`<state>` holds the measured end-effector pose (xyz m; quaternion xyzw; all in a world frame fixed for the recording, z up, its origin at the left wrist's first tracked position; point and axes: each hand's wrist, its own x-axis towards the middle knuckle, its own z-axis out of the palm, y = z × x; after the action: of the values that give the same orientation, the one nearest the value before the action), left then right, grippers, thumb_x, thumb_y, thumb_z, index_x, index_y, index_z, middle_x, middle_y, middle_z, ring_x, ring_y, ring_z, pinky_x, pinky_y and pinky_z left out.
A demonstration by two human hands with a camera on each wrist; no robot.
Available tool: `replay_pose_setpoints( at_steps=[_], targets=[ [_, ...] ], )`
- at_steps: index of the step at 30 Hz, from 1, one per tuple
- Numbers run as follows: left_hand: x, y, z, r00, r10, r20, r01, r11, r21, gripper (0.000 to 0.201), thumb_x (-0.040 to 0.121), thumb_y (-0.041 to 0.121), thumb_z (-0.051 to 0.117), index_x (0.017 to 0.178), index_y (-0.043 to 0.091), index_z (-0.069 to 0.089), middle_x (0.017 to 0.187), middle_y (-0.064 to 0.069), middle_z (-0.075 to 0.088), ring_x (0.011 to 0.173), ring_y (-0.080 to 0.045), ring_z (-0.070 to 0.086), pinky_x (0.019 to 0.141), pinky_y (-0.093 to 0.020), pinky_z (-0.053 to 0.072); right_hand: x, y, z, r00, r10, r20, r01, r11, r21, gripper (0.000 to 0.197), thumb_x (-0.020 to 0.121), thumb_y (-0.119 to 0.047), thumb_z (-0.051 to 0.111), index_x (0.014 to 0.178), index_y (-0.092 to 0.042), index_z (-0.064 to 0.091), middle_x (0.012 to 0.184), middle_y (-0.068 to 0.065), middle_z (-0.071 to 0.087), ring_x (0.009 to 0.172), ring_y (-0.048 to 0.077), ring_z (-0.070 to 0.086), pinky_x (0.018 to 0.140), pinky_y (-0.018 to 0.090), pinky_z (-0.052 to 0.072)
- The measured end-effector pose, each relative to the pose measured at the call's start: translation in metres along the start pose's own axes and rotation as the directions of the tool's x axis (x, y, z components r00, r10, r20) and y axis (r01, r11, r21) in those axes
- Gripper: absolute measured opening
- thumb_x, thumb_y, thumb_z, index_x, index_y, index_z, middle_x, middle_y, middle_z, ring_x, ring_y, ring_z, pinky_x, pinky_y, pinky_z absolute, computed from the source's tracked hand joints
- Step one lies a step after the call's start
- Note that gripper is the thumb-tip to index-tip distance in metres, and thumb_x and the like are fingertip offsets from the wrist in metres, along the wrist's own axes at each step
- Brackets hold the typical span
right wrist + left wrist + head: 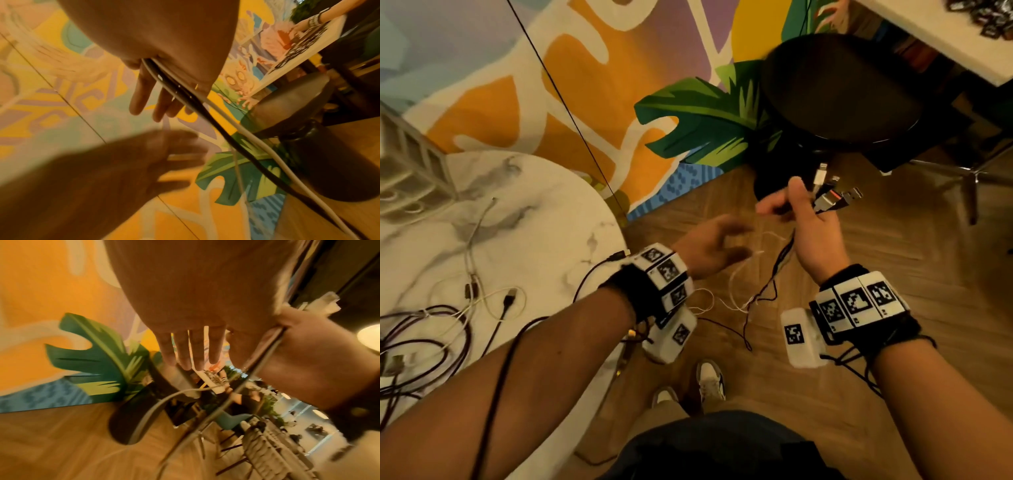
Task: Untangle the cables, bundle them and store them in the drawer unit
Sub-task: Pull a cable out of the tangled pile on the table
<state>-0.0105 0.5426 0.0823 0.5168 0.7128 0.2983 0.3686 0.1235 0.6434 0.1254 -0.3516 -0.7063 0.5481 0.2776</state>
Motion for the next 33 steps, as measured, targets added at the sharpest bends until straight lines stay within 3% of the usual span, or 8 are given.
replay_pose_setpoints(
  at_steps=[2, 7, 10, 14, 18, 23, 29, 33],
  targets=[
    [0.005, 0.031, -0.001, 0.996, 0.082, 0.041, -0.078, 0.993, -0.091, 0.040, 0.088, 0.027, 0.063, 0.126, 0.020, 0.053, 0.129, 0.002, 0.056, 0.117, -0.011, 0.052, 0.098, -0.033, 0.045, 0.004, -0.010, 0.005, 0.997, -0.057, 0.046, 0.055, 0.998, 0.036, 0.050, 0.103, -0.034, 0.028, 0.077, -0.017, 0.068, 0.098, 0.007, 0.069, 0.094, 0.013, 0.063, 0.084, 0.025, 0.046],
    [0.012, 0.068, 0.001, 0.999, 0.041, 0.024, -0.029, 0.932, -0.362, 0.021, 0.088, 0.008, 0.052, 0.103, -0.006, 0.056, 0.085, -0.012, 0.059, 0.076, -0.025, 0.056, 0.070, -0.034, 0.051, 0.008, -0.029, 0.007, 0.990, -0.016, 0.137, 0.007, 0.997, 0.071, 0.050, 0.100, -0.041, 0.031, 0.093, -0.011, 0.070, 0.092, 0.002, 0.068, 0.065, 0.003, 0.059, 0.048, 0.020, 0.045],
    [0.013, 0.077, -0.010, 0.997, -0.068, -0.046, 0.030, 0.822, -0.569, 0.017, 0.093, 0.011, 0.042, 0.080, 0.008, 0.052, 0.069, -0.008, 0.048, 0.063, -0.024, 0.047, 0.056, -0.028, 0.043, 0.007, -0.019, 0.006, 0.951, -0.004, 0.309, -0.063, 0.977, 0.205, 0.042, 0.097, -0.046, 0.037, 0.112, -0.015, 0.062, 0.095, 0.003, 0.065, 0.071, 0.006, 0.064, 0.054, 0.020, 0.049],
    [0.006, 0.080, -0.033, 0.996, -0.033, -0.079, -0.018, 0.822, -0.569, 0.043, 0.096, 0.020, 0.040, 0.054, 0.014, 0.032, 0.047, 0.000, 0.033, 0.042, -0.016, 0.031, 0.043, -0.022, 0.030, -0.001, 0.017, 0.023, 0.825, 0.081, 0.559, -0.182, 0.975, 0.127, 0.015, 0.086, -0.034, 0.061, 0.085, -0.019, 0.059, 0.068, -0.010, 0.063, 0.063, 0.011, 0.060, 0.062, 0.027, 0.052],
    [0.006, 0.092, -0.063, 0.972, 0.083, -0.218, -0.089, 0.996, -0.016, 0.049, 0.097, 0.021, 0.047, 0.050, 0.021, 0.033, 0.045, 0.007, 0.030, 0.037, -0.007, 0.024, 0.043, -0.017, 0.021, 0.001, 0.076, 0.042, 0.855, 0.234, 0.462, -0.117, 0.956, -0.267, 0.040, 0.089, -0.023, 0.062, 0.055, -0.019, 0.041, 0.044, -0.011, 0.036, 0.039, 0.002, 0.031, 0.046, 0.016, 0.028],
    [-0.011, 0.111, -0.130, 0.895, 0.338, -0.291, -0.065, 0.746, 0.663, 0.039, 0.096, 0.033, 0.040, 0.060, 0.019, 0.045, 0.049, 0.009, 0.031, 0.042, -0.007, 0.026, 0.043, -0.021, 0.019, 0.005, 0.158, 0.019, 0.839, 0.538, 0.083, -0.454, 0.776, -0.438, 0.044, 0.094, -0.025, 0.055, 0.053, -0.018, 0.040, 0.051, 0.001, 0.039, 0.047, 0.017, 0.036, 0.048, 0.028, 0.028],
    [-0.026, 0.094, -0.142, 0.753, 0.570, -0.329, -0.109, 0.601, 0.792, 0.031, 0.090, 0.030, 0.045, 0.065, 0.015, 0.056, 0.049, 0.008, 0.029, 0.040, -0.015, 0.023, 0.047, -0.021, 0.015, 0.021, 0.183, 0.015, 0.671, 0.739, -0.057, -0.692, 0.597, -0.407, 0.030, 0.095, -0.026, 0.049, 0.092, 0.001, 0.061, 0.088, 0.019, 0.056, 0.084, 0.031, 0.057, 0.073, 0.036, 0.043],
    [-0.016, 0.071, -0.111, 0.877, 0.393, -0.277, -0.075, 0.681, 0.728, 0.030, 0.092, 0.037, 0.044, 0.067, 0.022, 0.052, 0.056, 0.005, 0.039, 0.048, -0.016, 0.032, 0.050, -0.025, 0.020, 0.044, 0.147, 0.033, 0.773, 0.634, -0.024, -0.631, 0.765, -0.126, 0.038, 0.072, -0.054, 0.054, 0.063, -0.019, 0.047, 0.072, 0.008, 0.054, 0.068, 0.025, 0.050, 0.067, 0.041, 0.044]
  ],
)
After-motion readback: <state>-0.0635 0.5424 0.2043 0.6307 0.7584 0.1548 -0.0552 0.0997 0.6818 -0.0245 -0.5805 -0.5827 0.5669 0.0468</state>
